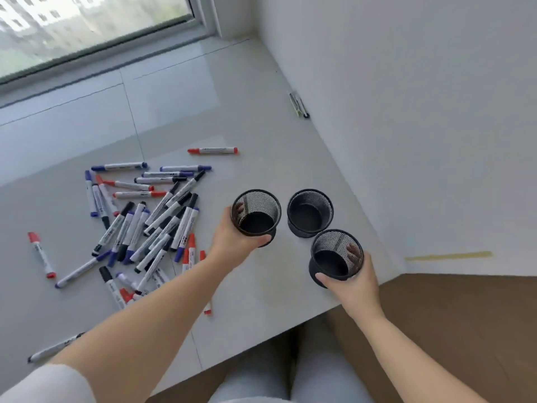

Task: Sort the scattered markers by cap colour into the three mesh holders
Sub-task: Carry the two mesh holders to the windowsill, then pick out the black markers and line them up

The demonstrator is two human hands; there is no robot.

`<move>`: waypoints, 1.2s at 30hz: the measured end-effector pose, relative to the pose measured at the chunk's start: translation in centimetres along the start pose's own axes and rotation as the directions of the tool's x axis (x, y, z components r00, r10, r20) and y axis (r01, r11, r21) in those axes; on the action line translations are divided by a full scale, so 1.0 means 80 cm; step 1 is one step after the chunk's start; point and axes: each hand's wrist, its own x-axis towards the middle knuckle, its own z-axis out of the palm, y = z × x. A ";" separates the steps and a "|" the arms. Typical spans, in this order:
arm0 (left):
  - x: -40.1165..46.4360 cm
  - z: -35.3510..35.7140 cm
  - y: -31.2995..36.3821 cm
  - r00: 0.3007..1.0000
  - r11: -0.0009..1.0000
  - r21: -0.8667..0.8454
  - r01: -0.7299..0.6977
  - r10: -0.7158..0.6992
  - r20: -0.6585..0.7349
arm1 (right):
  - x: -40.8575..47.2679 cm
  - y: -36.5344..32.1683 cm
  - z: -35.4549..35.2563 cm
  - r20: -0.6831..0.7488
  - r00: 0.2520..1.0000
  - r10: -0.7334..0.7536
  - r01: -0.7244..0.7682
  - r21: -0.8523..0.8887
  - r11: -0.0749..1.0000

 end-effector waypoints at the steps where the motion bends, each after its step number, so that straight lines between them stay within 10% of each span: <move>1: 0.008 0.003 0.001 1.000 1.000 0.012 -0.012 0.012 -0.009 | 0.001 0.002 0.004 -0.027 1.000 -0.006 0.006 0.008 1.000; 21: 0.095 0.066 0.017 1.000 0.999 -0.043 -0.013 0.013 -0.004 | 0.055 0.005 0.006 -0.064 0.998 0.026 -0.024 0.031 0.999; 25: 0.079 0.062 0.007 0.999 0.998 -0.047 0.034 -0.034 0.010 | 0.049 0.016 0.011 -0.017 0.968 0.251 -0.252 -0.050 0.967; 28: 0.050 0.047 -0.006 0.993 0.994 -0.014 0.107 -0.107 -0.057 | 0.046 0.015 0.021 0.123 0.909 0.398 -0.358 -0.256 0.898; 36: -0.044 -0.035 -0.069 0.972 0.978 0.028 0.205 -0.200 -0.124 | 0.009 -0.037 0.092 0.556 0.756 0.346 -0.085 -0.441 0.894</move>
